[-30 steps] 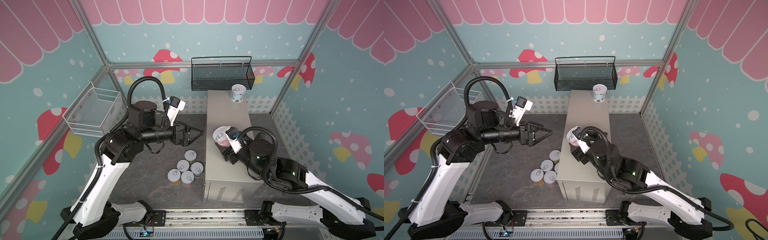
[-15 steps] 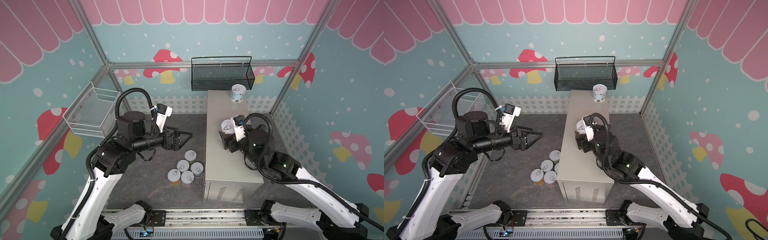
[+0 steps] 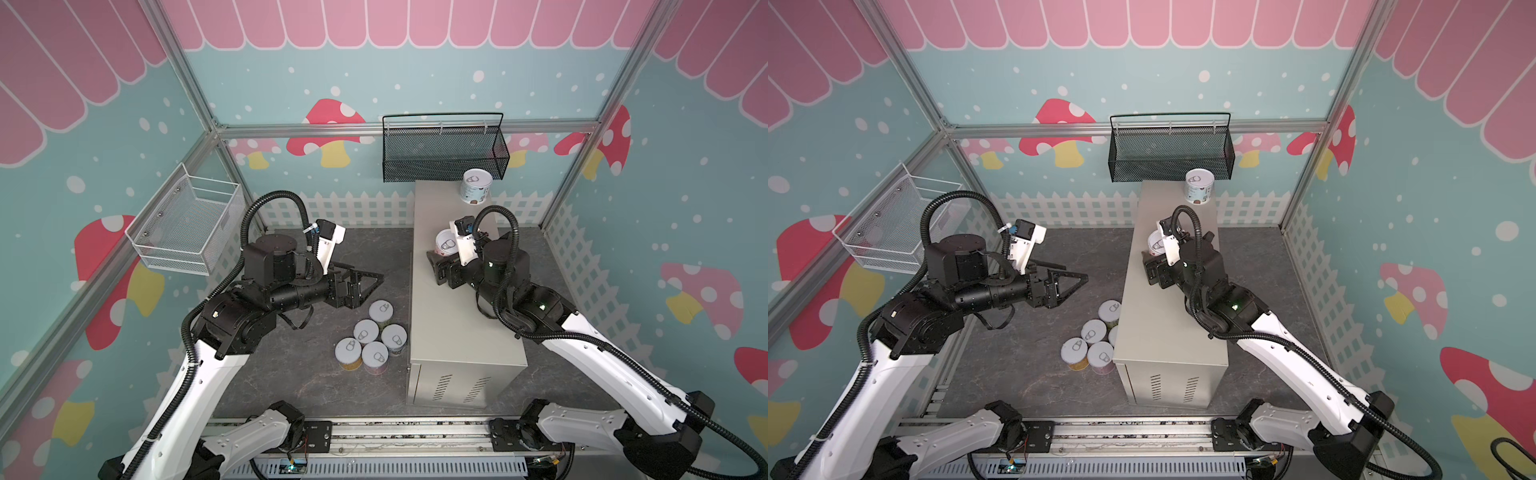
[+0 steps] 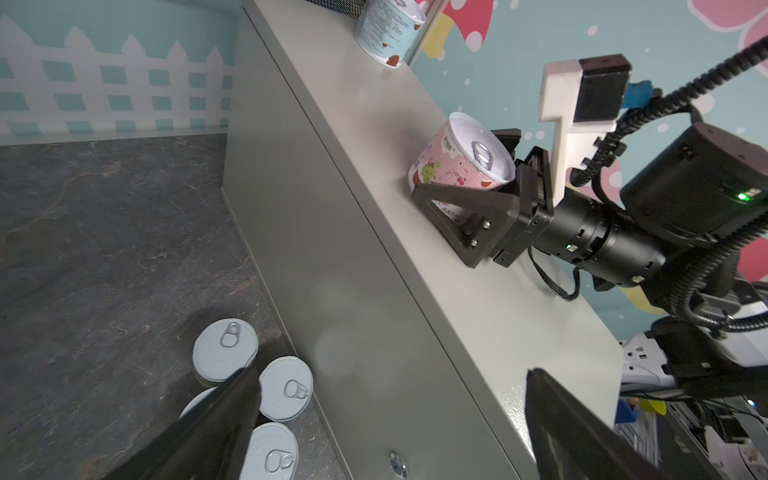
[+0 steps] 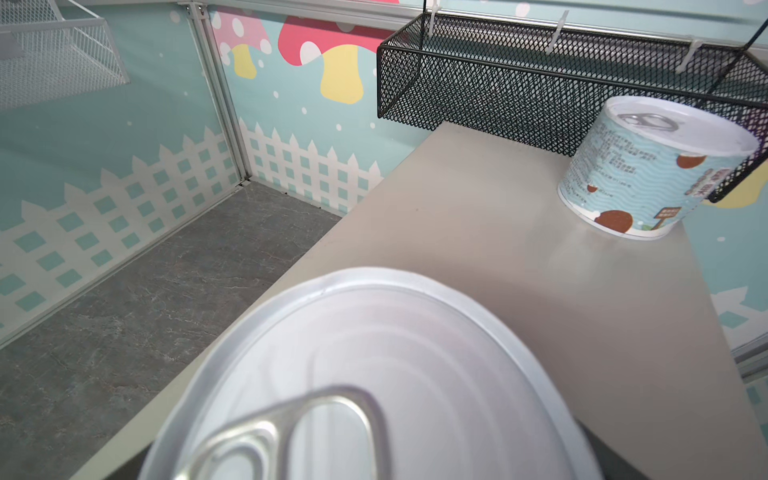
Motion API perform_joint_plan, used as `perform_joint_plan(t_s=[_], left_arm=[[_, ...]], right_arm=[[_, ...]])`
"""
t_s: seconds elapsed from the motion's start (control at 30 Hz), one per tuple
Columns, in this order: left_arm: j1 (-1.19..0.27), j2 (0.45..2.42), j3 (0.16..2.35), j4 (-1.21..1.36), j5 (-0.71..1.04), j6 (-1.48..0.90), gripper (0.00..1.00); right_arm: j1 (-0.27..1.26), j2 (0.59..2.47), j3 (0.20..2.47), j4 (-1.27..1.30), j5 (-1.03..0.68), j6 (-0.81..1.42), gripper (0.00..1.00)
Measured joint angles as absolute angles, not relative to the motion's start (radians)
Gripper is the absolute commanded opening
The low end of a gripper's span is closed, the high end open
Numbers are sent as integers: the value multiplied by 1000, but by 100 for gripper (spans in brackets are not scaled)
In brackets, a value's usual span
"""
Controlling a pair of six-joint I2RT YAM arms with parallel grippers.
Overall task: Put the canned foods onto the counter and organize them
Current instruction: 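Carry the can with the right gripper beside the blue-labelled can and release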
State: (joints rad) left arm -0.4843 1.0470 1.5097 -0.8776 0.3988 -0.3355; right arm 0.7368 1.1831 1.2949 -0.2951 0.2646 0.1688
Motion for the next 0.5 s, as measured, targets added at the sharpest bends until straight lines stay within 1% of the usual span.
perform_joint_plan(t_s=[0.13,0.27,0.5], left_arm=[[-482,1057,1520,-882,322,-339,99],[-480,1062,1520,-878,302,-369,100],[-480,989,1462,-886,252,-411,99]], right_arm=[[731,1210,1345,-321,229,175,99],[731,1217,1388,-357,213,189,99],[731,1152,1377,-404,202,208,99]])
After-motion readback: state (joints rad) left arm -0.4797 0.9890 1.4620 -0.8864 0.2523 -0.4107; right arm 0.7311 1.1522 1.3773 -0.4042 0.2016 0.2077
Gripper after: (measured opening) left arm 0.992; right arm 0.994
